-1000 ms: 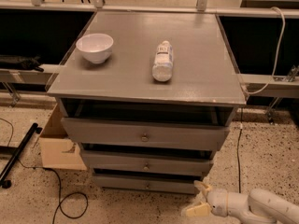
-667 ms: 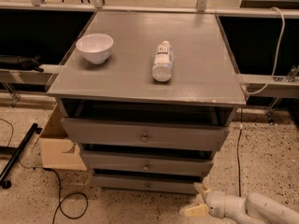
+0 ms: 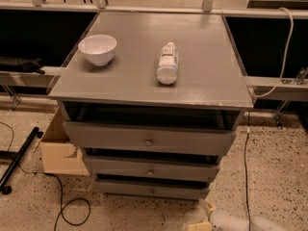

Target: Open bottom drawer

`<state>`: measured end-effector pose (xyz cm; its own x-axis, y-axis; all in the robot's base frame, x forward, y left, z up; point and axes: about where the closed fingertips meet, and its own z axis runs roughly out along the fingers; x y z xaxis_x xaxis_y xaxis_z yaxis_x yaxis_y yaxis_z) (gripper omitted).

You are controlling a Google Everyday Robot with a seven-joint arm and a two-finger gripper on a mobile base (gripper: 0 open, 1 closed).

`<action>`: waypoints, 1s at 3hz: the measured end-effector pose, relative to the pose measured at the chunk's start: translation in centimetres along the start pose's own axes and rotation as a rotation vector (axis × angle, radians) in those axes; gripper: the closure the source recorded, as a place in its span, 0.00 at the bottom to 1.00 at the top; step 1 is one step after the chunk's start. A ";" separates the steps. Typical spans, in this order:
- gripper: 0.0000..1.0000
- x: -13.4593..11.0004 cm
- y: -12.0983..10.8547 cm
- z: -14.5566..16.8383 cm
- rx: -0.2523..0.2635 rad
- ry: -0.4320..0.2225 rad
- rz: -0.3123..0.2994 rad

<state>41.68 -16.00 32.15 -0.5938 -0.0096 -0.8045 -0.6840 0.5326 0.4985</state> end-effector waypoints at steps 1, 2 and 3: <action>0.00 0.1 -1.0 1.3 0.016 0.010 0.013; 0.00 -1.7 -1.1 4.7 0.006 0.035 -0.020; 0.00 -1.7 -1.1 4.7 0.006 0.035 -0.020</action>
Offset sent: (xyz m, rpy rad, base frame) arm 0.0472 0.0321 -0.0042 -0.0518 0.0069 0.0169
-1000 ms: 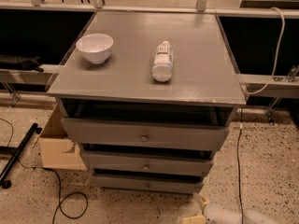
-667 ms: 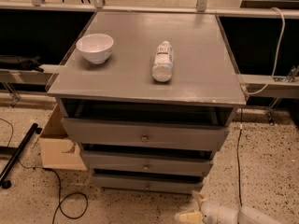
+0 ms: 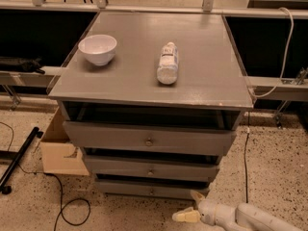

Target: Open bottom drawer

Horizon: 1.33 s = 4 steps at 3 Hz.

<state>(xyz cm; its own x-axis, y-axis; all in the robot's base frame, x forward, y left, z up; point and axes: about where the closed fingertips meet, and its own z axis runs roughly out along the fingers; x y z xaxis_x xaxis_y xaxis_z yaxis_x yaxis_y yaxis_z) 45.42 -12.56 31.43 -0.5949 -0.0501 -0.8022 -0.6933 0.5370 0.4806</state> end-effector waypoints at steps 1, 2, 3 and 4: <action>0.00 3.0 -1.4 4.6 -0.002 0.068 0.033; 0.00 3.0 -1.4 4.6 -0.002 0.068 0.033; 0.00 2.0 -1.6 5.4 -0.005 0.095 0.004; 0.00 0.7 -2.4 6.5 0.020 0.097 -0.046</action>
Offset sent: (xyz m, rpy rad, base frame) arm 0.0157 0.0372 -0.0664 -0.0525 0.0877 0.0234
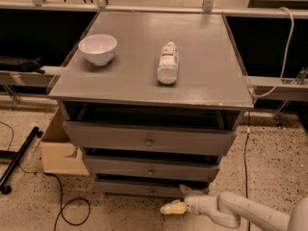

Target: Open bottom drawer

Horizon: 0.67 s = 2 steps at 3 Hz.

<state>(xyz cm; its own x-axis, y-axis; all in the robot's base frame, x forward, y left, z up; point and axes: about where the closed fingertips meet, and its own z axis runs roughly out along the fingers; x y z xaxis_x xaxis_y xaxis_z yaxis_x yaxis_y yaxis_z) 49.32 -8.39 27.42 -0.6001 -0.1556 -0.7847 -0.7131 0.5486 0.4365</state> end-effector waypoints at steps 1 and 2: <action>0.00 -0.1 -0.1 0.1 0.004 0.000 -0.004; 0.00 0.1 -0.3 0.5 0.012 -0.014 0.024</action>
Offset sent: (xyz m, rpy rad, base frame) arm 0.0062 -0.0015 -0.0100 0.0258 0.0243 -0.0625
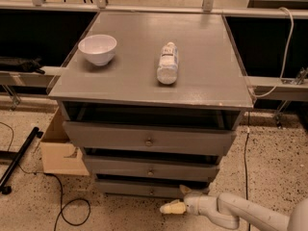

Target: Open bottom drawer

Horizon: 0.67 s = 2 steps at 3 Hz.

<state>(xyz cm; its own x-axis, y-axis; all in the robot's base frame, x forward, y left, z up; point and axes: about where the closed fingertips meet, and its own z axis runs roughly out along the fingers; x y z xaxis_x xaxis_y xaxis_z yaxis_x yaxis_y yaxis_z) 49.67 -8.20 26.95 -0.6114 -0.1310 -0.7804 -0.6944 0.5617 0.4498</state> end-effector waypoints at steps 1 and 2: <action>0.00 1.6 0.0 0.2 0.033 -0.034 0.027; 0.00 3.5 -0.1 0.2 0.090 -0.078 0.051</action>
Offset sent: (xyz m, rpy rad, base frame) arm -0.0307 -0.0112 -0.0440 0.0174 -0.0297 -0.2101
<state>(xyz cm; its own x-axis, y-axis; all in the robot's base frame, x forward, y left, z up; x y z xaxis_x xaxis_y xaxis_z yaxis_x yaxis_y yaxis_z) 47.71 -8.59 24.11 -0.6112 -0.0386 -0.7905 -0.6243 0.6375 0.4515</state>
